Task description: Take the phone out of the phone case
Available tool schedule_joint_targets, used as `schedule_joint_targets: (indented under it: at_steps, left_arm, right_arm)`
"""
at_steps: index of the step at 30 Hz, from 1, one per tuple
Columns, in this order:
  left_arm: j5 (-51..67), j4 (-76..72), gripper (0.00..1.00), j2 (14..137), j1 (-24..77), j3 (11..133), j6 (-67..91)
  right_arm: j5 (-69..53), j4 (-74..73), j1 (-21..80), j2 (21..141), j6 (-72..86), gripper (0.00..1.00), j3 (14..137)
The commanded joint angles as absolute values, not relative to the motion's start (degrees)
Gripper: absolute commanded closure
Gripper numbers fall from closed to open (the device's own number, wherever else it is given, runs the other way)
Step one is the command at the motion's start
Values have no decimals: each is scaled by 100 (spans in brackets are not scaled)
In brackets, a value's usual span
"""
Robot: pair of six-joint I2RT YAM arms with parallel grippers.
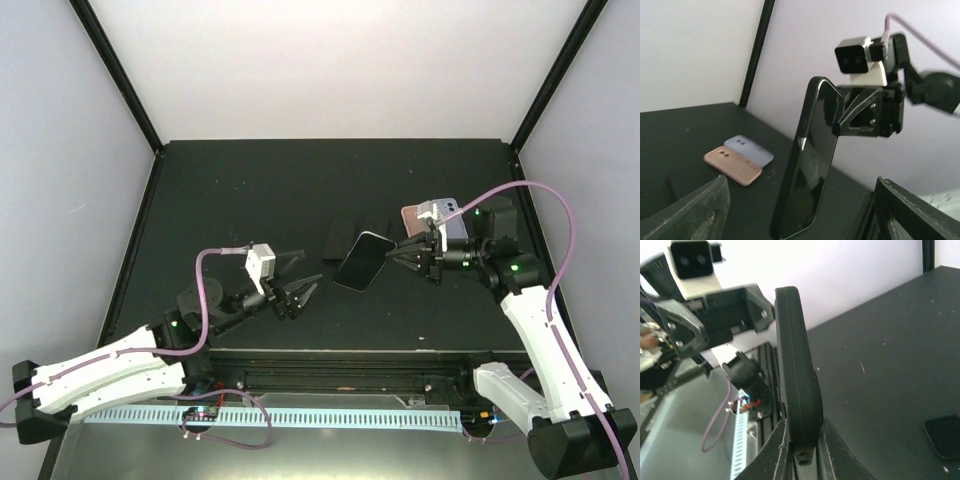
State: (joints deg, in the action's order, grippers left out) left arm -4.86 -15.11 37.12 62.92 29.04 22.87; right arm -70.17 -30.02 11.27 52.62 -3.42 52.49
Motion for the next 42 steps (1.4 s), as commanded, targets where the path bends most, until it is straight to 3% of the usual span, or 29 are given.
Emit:
schedule_joint_targets:
  at_steps: [1, 10, 16, 25, 40, 42]
  left_arm:
    - [-487, 1132, 20, 3518, 6223, 3598, 1364]
    - [834, 1866, 29, 4007, 6161, 3962, 562]
    - [1063, 1691, 41, 4368, 6158, 4036, 546]
    - [1903, 1174, 69, 4859, 6159, 4025, 644]
    - [2142, 945, 95, 4767, 6152, 3858, 765]
    - [1960, 951, 98, 4728, 6146, 3860, 847]
  right_arm:
    - [-6644, -4002, 1345, 5296, -1966, 99, 5261]
    - [-5159, -4649, 3163, 5541, -2750, 99, 5366]
    - [-4954, -5007, 3752, 5914, -2933, 99, 5720]
    - [-4820, -5019, 3955, 6203, -2699, 99, 6024]
    - [-4784, -5029, 3977, 6268, -2649, 99, 6080]
    - [-4840, -5059, 3981, 6261, -2629, 93, 6139]
